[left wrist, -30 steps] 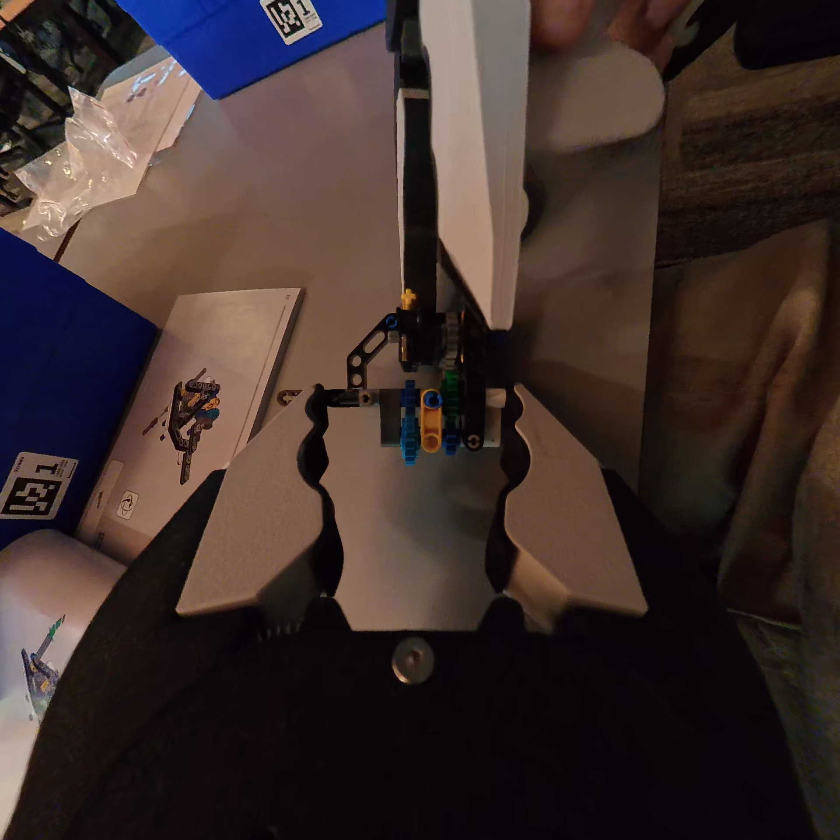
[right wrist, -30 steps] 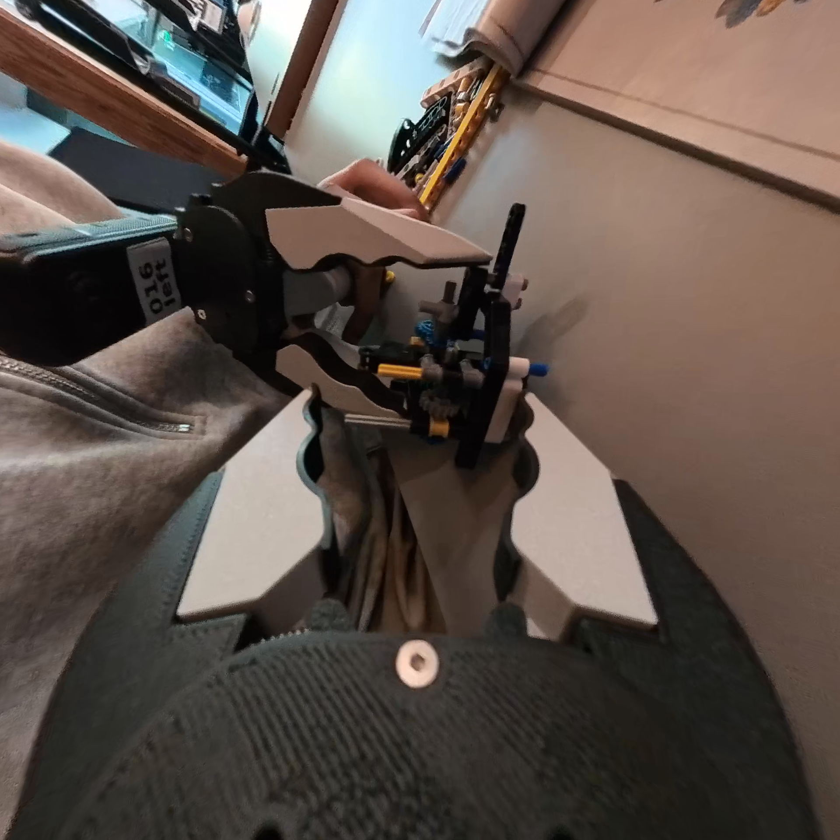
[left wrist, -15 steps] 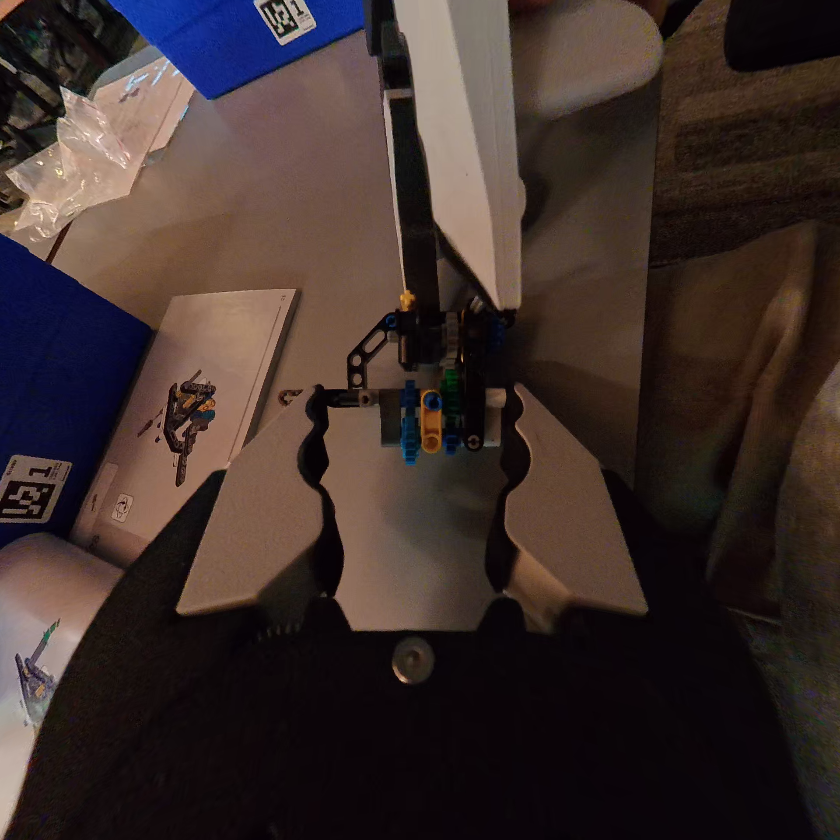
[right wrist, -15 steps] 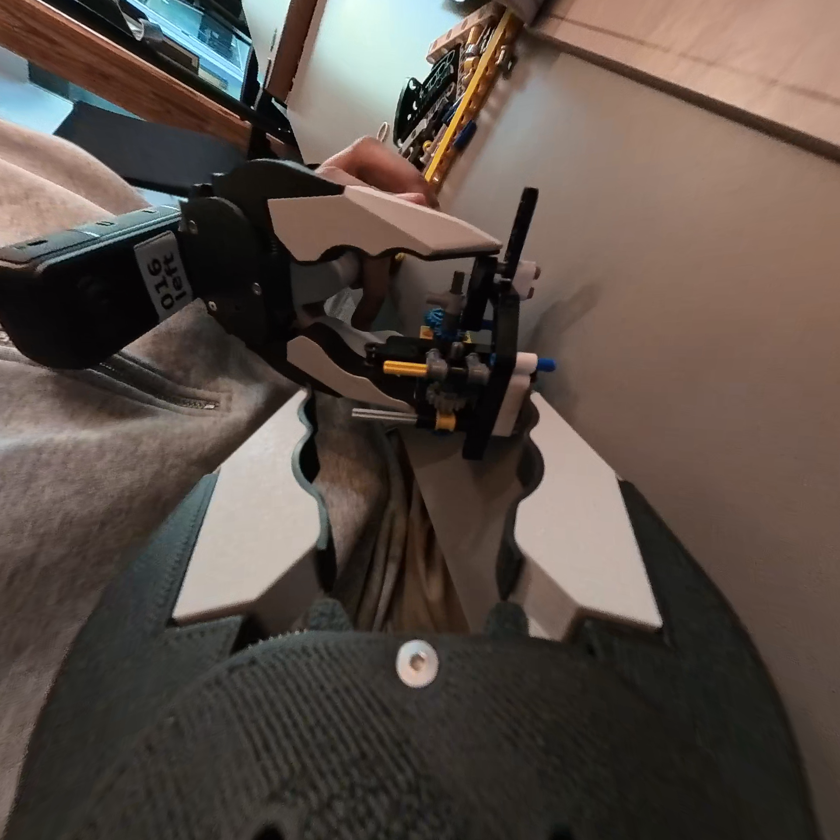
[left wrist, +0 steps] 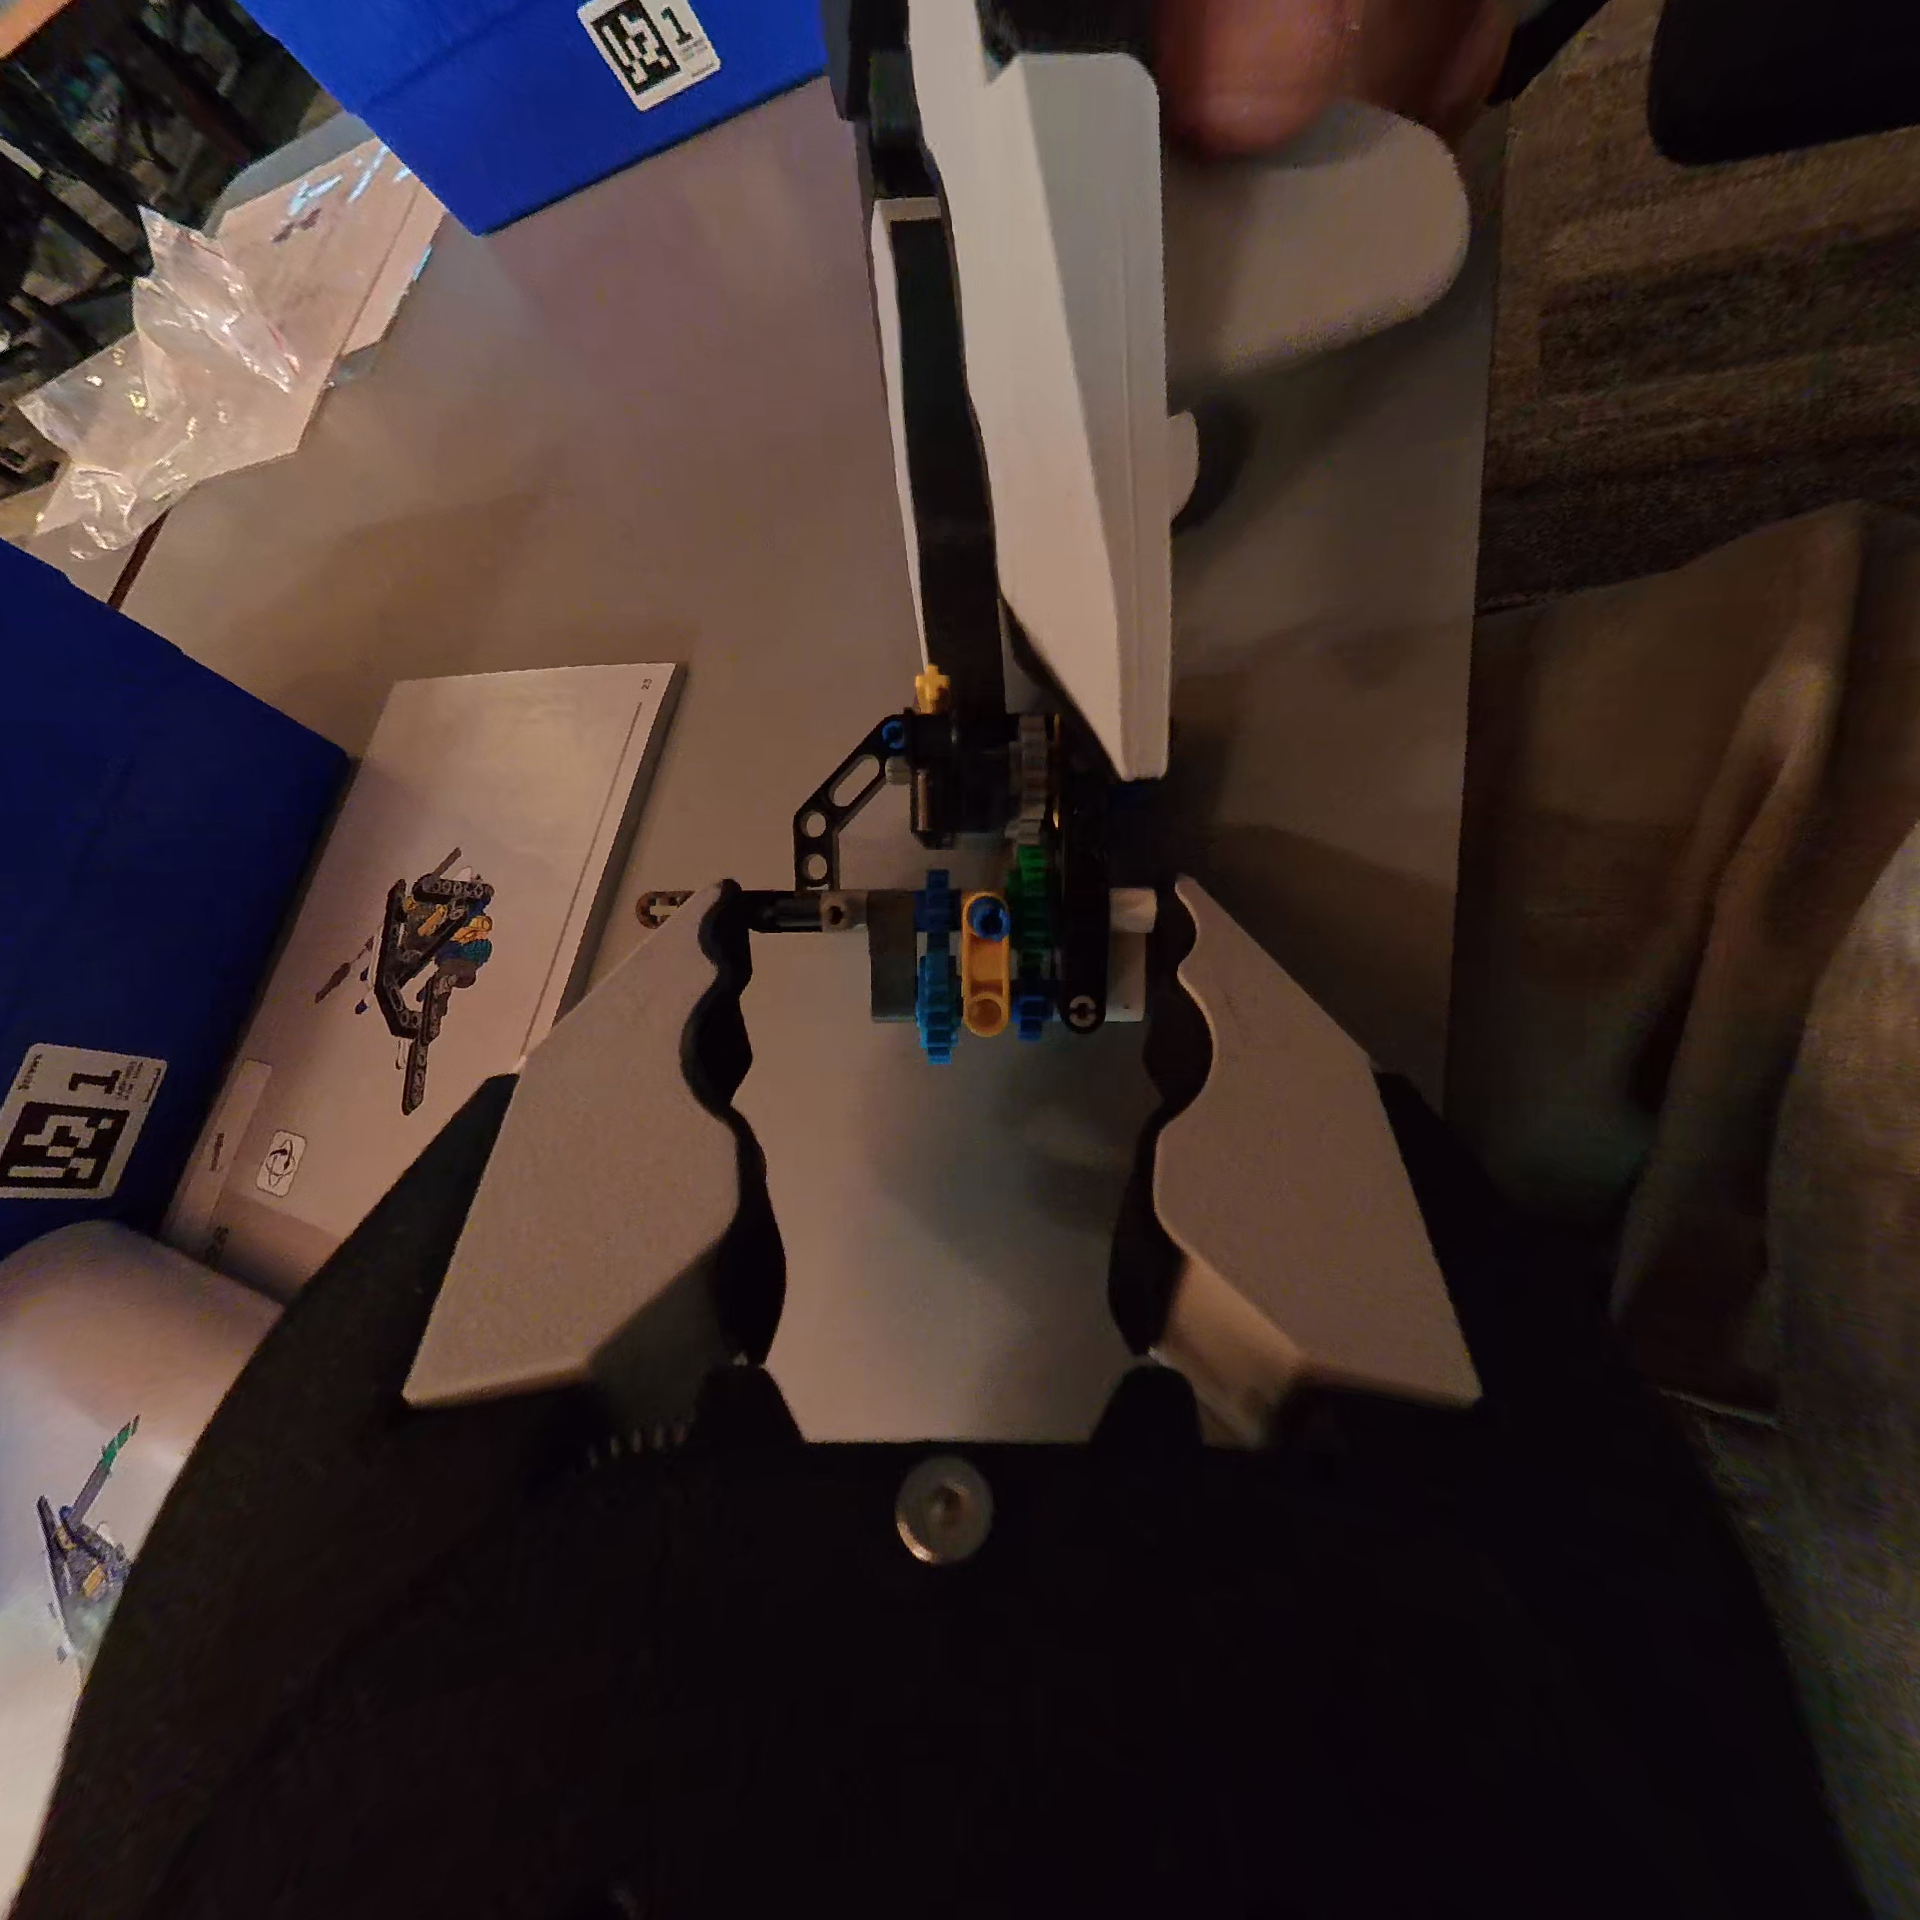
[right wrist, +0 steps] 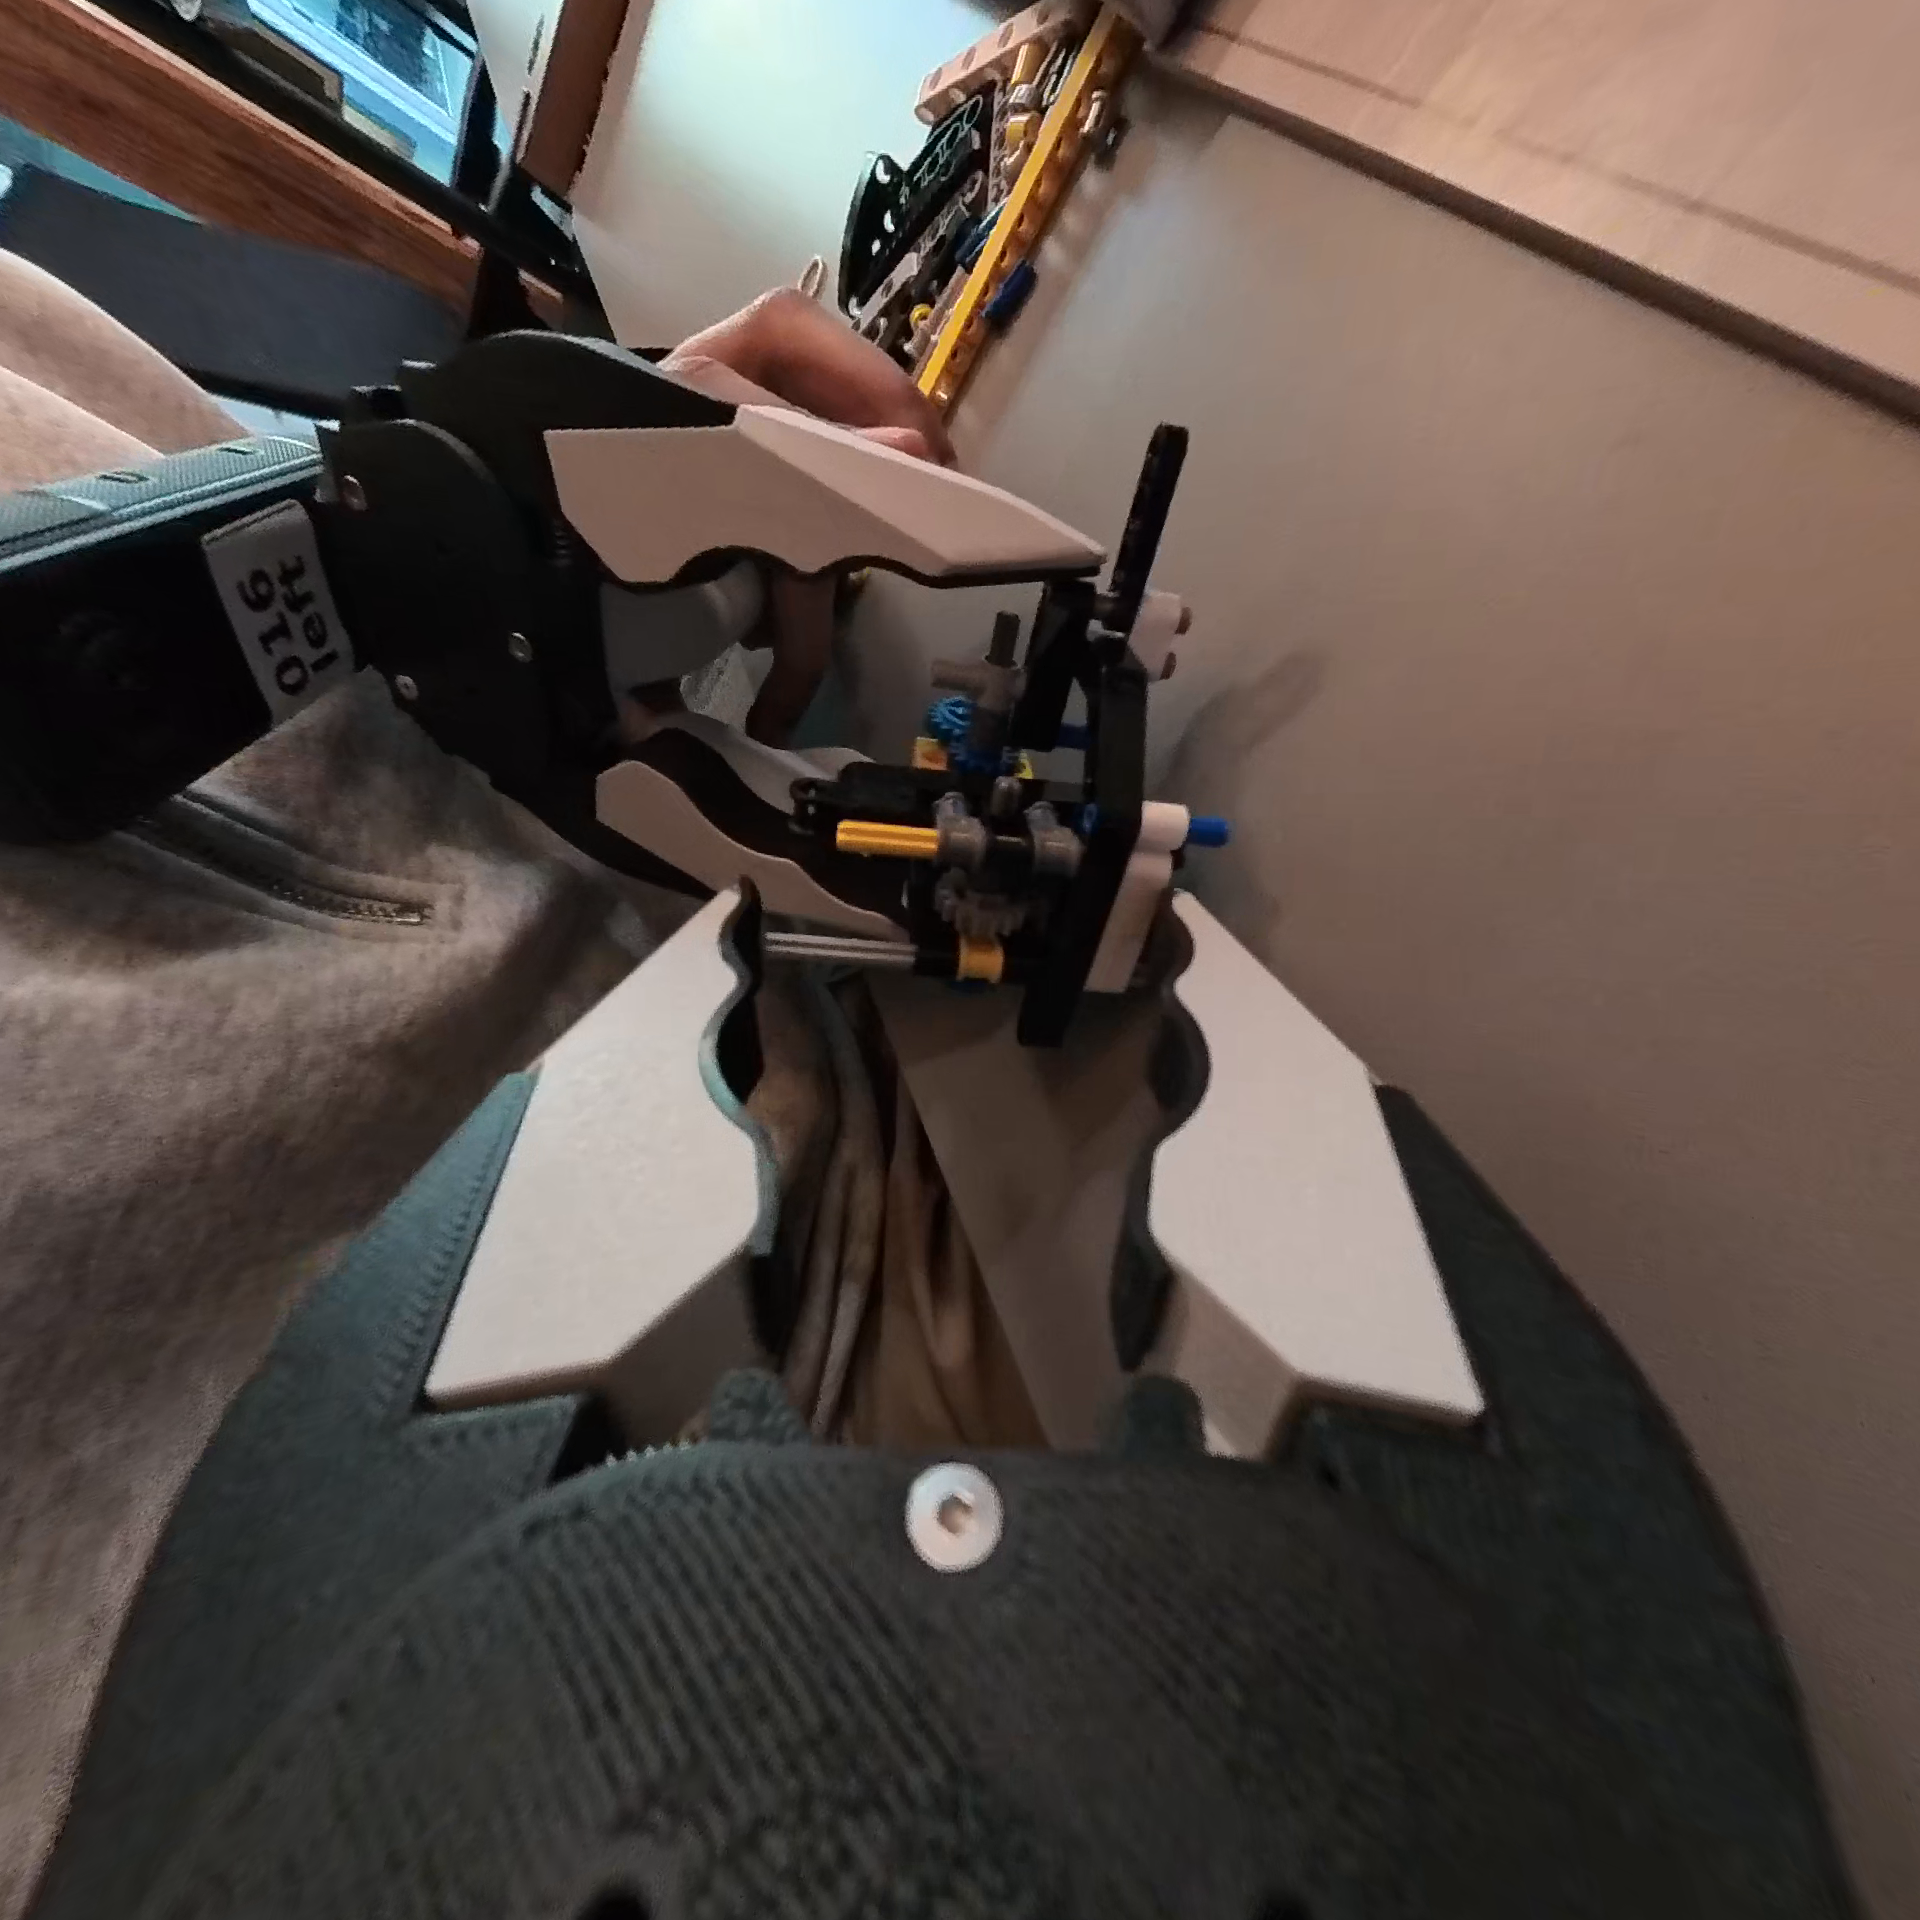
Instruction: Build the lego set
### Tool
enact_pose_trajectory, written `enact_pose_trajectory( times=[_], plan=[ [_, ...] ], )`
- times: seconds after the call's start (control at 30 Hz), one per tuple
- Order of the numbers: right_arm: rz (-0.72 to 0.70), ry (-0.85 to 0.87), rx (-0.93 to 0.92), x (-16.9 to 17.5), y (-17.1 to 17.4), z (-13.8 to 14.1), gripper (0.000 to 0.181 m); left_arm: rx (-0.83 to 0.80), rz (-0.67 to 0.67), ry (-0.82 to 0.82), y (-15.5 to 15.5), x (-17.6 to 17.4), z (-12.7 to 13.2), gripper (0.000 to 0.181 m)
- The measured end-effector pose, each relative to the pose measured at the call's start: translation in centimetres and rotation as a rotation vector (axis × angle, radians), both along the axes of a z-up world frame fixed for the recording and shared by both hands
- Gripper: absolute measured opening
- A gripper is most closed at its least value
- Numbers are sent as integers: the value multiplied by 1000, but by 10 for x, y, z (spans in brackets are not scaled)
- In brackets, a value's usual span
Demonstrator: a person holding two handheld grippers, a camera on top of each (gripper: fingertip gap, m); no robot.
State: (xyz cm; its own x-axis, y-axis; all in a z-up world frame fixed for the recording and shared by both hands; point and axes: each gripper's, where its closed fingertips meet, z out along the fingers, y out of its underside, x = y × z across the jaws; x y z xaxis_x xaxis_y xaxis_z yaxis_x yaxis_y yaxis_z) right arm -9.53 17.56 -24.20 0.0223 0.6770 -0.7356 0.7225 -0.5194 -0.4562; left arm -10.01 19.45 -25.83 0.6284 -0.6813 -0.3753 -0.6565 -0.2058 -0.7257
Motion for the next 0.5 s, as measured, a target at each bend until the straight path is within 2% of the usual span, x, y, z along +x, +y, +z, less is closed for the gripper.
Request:
enact_pose_trajectory(
  times=[0.03, 0.5],
  plan=[
    [-3, 3, 1, 0, 0, 0, 75, -1, 0, -1, 0, 0, 0, 77],
    [-29, 57, 27, 1, 0, -1, 73, 10, -1, 2, 0, 0, 1, 77]
  ],
)
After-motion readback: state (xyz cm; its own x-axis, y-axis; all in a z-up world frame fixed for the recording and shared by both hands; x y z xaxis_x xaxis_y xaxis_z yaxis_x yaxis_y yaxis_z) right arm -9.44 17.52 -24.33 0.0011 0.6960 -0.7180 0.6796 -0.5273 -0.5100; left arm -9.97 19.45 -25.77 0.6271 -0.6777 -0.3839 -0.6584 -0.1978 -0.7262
